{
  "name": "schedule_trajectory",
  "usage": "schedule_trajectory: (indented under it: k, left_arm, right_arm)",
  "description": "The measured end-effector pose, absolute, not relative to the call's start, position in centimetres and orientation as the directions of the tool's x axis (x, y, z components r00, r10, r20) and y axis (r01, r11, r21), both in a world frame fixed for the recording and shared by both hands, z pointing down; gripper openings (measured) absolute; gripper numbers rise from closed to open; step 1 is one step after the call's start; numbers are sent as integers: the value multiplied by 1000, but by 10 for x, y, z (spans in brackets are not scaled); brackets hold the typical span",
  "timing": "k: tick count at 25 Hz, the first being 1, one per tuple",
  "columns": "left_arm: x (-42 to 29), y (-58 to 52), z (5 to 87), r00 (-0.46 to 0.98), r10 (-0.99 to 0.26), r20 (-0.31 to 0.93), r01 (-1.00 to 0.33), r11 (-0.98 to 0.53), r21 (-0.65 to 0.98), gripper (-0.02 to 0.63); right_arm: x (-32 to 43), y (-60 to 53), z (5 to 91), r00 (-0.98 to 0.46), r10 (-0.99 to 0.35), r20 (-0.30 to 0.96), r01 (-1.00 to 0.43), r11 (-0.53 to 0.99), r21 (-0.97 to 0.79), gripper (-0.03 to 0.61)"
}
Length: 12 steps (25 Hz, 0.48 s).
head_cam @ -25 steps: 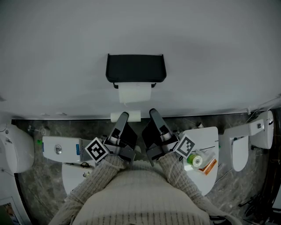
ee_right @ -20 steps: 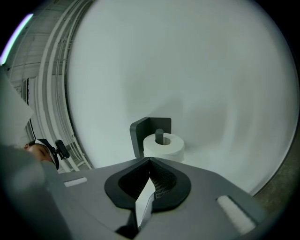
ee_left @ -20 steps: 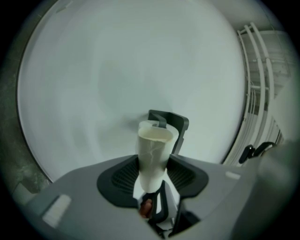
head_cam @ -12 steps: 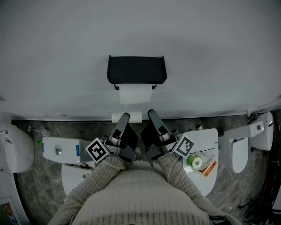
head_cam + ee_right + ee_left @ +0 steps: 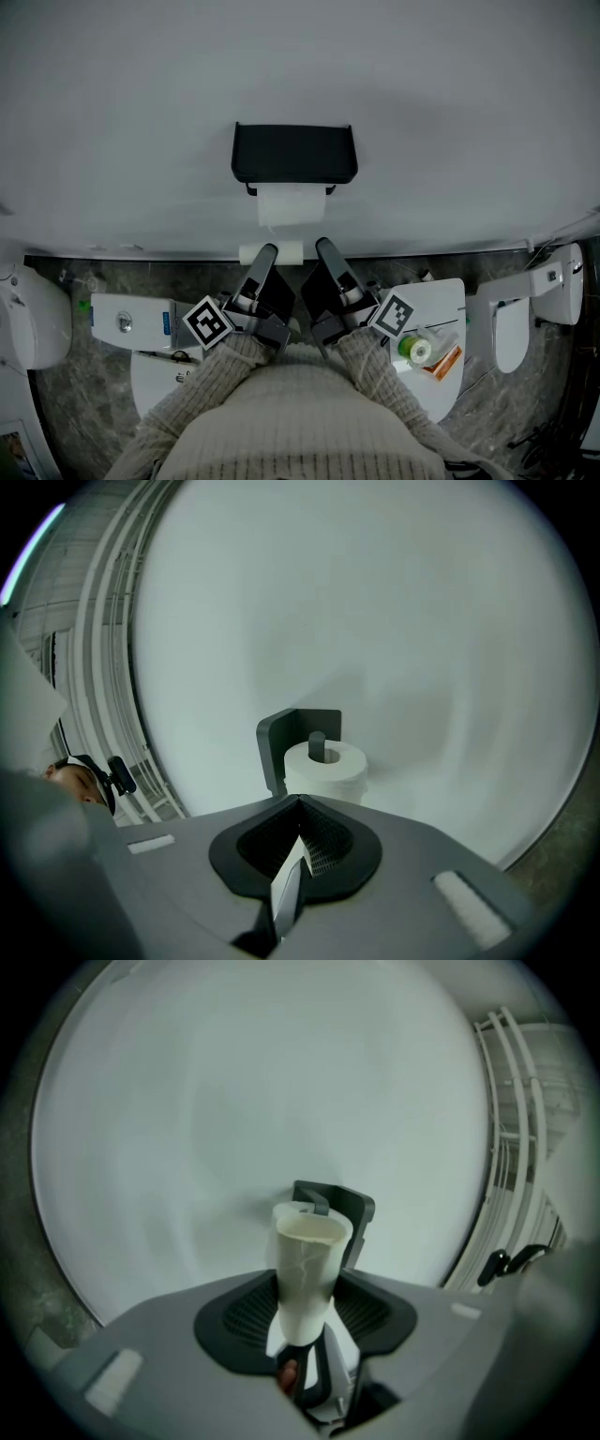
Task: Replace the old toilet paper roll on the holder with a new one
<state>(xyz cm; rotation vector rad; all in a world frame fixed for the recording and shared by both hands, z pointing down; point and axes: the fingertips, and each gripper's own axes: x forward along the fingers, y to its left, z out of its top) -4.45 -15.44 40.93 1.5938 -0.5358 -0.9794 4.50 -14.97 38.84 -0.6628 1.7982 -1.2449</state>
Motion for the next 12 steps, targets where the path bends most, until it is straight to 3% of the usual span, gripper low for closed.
schedule_trajectory:
  k: [12]
  left_arm:
    - [-42, -154, 411, 561, -771, -301, 167, -251, 954, 178]
  right_arm:
    - [46, -149, 393, -512, -799, -316, 33, 350, -936, 0]
